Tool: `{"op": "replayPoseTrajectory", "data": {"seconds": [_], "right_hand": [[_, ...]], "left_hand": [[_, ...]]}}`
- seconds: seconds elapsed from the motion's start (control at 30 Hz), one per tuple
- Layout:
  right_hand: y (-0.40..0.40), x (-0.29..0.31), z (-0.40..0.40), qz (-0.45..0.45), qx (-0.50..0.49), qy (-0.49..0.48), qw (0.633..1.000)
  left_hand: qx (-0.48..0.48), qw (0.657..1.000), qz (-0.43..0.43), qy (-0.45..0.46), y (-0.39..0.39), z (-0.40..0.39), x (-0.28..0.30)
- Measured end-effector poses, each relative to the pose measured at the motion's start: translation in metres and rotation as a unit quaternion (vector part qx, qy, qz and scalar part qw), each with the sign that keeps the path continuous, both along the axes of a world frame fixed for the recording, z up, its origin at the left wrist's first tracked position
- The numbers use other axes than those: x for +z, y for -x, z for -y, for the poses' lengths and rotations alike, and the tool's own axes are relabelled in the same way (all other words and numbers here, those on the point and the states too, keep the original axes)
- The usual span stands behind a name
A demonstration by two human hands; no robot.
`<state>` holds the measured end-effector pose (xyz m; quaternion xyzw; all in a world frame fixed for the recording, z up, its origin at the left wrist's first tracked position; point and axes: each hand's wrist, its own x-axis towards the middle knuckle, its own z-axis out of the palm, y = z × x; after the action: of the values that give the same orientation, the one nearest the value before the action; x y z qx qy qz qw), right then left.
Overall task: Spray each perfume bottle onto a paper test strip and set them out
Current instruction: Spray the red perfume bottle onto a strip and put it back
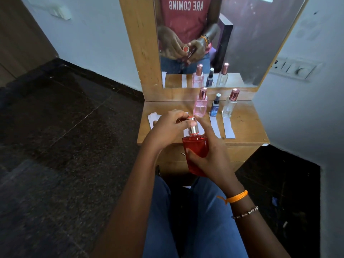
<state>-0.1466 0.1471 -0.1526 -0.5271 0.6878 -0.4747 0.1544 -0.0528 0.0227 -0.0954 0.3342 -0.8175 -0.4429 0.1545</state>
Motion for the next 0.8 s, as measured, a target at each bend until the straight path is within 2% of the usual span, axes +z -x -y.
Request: {"op": "replayPoseTrajectory", "data": {"seconds": [0.27, 0.33, 0.4, 0.47, 0.53, 0.67, 0.8], "right_hand": [[-0.005, 0.005, -0.004, -0.006, 0.026, 0.023, 0.999], [-0.006, 0.010, -0.003, 0.036, 0.023, 0.061, 0.997], [-0.004, 0.017, -0.001, 0.086, 0.019, 0.101, 0.991], [0.001, 0.024, 0.002, 0.125, 0.025, 0.126, 0.984], [0.006, 0.028, 0.006, 0.138, 0.045, 0.130, 0.981], [0.015, 0.033, 0.008, 0.125, 0.090, 0.100, 0.983], [0.025, 0.052, 0.004, 0.226, 0.116, 0.111, 0.961]], "left_hand": [[-0.024, 0.999, -0.013, -0.036, -0.016, -0.013, 0.012], [-0.034, 0.991, -0.052, -0.120, -0.021, -0.018, 0.009], [-0.039, 0.966, -0.097, -0.236, -0.027, -0.026, -0.002], [-0.046, 0.944, -0.124, -0.301, -0.030, -0.034, -0.015], [-0.041, 0.939, -0.162, -0.299, -0.028, -0.039, -0.021], [-0.002, 0.950, -0.207, -0.232, -0.023, -0.039, -0.018], [0.023, 0.966, -0.202, -0.157, -0.024, -0.039, -0.016]]}}
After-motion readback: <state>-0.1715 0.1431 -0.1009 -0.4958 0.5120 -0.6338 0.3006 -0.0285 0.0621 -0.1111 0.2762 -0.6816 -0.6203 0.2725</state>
